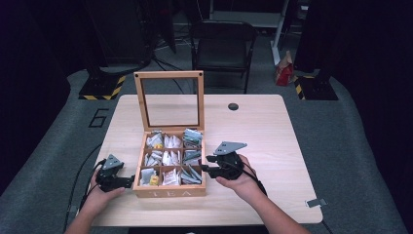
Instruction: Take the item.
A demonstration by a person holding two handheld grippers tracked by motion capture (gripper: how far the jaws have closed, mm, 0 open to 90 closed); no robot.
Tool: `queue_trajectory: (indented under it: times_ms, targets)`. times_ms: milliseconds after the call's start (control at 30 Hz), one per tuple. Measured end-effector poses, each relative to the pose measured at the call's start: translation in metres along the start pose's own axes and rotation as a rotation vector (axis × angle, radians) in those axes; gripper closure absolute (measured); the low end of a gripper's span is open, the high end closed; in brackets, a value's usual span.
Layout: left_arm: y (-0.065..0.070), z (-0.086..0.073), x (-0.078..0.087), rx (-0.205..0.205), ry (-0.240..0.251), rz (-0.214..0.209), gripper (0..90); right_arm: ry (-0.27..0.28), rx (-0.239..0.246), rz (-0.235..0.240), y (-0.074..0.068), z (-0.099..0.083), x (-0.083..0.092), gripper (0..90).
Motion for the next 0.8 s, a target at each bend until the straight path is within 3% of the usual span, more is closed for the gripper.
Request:
queue_trajectory:
  times_ms: [800]
  targets:
    - [0.000,0.000,0.000,0.004,0.001,-0.001,14.2,-0.032,0.019,0.035,-0.016,-0.009,-0.024,66.2]
Point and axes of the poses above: each handheld gripper's, and its own axes: x roughly backward along the jaws, z roughly out of its top, y roughly to its right, the point moved 9 cm from there along -x, roughly forward along the jaws, and after that the axes turned 1 degree about z, right-handed, at the moved point
